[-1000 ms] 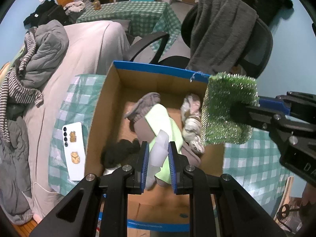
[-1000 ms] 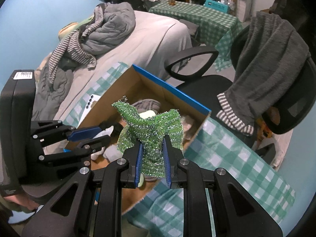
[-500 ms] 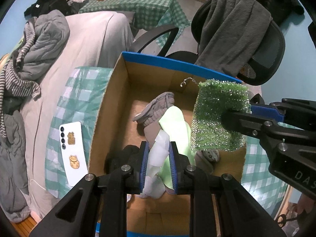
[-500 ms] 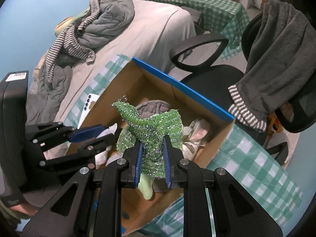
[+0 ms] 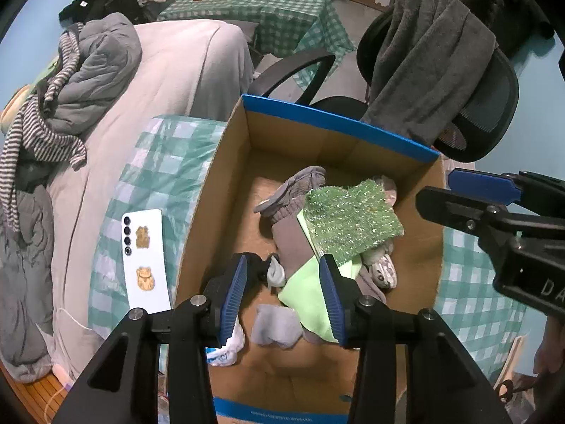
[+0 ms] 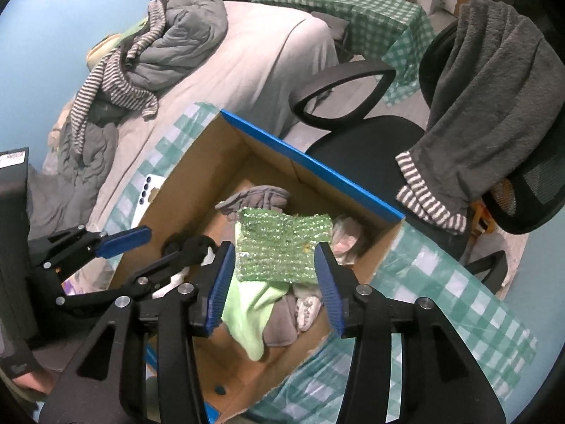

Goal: Organize soft objects

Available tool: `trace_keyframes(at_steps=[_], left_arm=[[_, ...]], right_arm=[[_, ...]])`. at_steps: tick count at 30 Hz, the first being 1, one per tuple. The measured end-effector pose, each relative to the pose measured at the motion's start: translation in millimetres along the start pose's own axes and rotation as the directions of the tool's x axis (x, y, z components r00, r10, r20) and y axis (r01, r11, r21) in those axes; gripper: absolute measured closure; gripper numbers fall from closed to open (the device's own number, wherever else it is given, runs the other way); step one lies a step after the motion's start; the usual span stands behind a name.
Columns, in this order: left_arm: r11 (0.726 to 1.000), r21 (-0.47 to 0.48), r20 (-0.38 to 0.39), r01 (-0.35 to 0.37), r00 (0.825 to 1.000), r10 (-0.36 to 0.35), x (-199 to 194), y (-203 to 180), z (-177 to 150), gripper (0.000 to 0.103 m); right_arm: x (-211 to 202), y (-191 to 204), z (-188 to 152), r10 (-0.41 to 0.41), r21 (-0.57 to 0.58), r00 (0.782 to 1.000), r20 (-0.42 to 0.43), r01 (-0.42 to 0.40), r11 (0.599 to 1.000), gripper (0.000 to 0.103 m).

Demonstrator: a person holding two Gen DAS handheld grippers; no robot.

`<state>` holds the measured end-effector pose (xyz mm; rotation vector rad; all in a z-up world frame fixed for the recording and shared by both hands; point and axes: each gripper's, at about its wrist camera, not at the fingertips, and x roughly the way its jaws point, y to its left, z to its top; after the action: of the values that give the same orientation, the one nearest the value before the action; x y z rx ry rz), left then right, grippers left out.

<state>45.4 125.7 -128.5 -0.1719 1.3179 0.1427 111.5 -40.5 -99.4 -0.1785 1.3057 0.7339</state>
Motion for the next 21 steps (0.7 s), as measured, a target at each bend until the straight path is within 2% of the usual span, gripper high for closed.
trace_keyframes(at_steps=[3, 8, 14, 16, 21], left_arm=[[1.000, -0.013, 0.006, 0.006, 1.000, -0.006, -10.5, -2.7, -3.4, 0.055], [1.000, -0.016, 0.038, 0.009, 0.999, -0.008, -32.4, -9.6, -10.0, 0.044], [0.999, -0.037, 0.067, 0.019, 0.998, -0.016, -59.8, -14.7, -16.4, 0.039], [0.999, -0.039, 0.076, 0.017, 0.997, -0.014, -67.9, -17.7, -18.5, 0.033], [0.999, -0.031, 0.098, 0.018, 0.995, -0.015, -88.7, -29.4, -26.7, 0.033]], right_arm=[[-9.4, -1.7, -1.9, -0.008, 0.004, 1.000, 0.016, 0.008, 1.000, 0.046], [-30.2, -2.8, -8.1, -0.013, 0.000, 0.999, 0.044, 0.013, 1.000, 0.045], [-63.2, -7.8, -19.0, -0.014, 0.010, 0.995, 0.095, 0.013, 1.000, 0.044], [-72.6, -9.3, -21.8, -0.015, 0.016, 0.994, 0.109, 0.013, 1.000, 0.044], [-98.9, -15.5, -31.6, -0.025, 0.034, 0.988, 0.151, 0.020, 0.999, 0.044]])
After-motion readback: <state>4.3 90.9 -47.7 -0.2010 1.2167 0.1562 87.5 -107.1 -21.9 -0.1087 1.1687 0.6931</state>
